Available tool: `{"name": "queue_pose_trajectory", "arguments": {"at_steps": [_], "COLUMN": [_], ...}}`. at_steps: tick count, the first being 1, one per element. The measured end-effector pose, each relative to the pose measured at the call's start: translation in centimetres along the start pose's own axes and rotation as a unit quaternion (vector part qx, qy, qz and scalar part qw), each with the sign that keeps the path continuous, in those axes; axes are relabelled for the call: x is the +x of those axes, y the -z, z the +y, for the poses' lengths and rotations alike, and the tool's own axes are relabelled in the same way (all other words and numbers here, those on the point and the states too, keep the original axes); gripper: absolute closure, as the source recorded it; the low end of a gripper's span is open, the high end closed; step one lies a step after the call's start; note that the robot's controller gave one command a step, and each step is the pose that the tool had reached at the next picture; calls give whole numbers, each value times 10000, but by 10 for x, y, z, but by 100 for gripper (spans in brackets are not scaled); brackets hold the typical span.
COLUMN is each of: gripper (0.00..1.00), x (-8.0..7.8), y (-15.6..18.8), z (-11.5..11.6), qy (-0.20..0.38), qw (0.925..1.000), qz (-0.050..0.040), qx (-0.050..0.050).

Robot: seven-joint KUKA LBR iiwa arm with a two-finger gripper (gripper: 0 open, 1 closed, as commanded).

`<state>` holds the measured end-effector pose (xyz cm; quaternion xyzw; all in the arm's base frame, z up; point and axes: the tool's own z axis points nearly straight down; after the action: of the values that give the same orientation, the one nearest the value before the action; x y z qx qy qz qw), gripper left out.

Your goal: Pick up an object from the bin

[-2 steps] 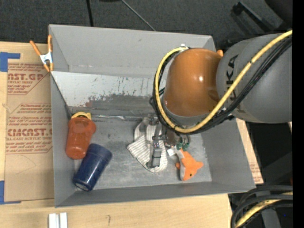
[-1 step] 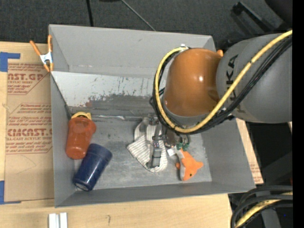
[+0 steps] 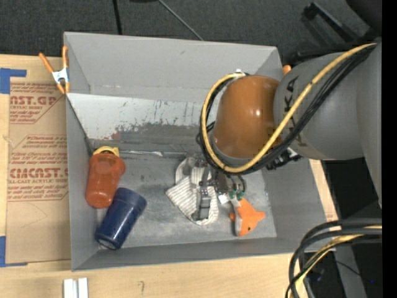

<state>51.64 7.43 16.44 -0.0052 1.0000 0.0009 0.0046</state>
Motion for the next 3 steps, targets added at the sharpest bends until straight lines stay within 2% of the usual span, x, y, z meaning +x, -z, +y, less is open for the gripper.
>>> {"name": "queue_pose_trajectory", "arguments": {"at_steps": [1, 2, 3], "gripper": [0, 0, 0], "x": [18, 9, 0], "y": [-23, -33, -51], "z": [-28, -39, -41], "qy": [162, 195, 204], "qw": [9998, 9998, 9998], "qz": [86, 34, 52], "qx": [10, 8, 6]}}
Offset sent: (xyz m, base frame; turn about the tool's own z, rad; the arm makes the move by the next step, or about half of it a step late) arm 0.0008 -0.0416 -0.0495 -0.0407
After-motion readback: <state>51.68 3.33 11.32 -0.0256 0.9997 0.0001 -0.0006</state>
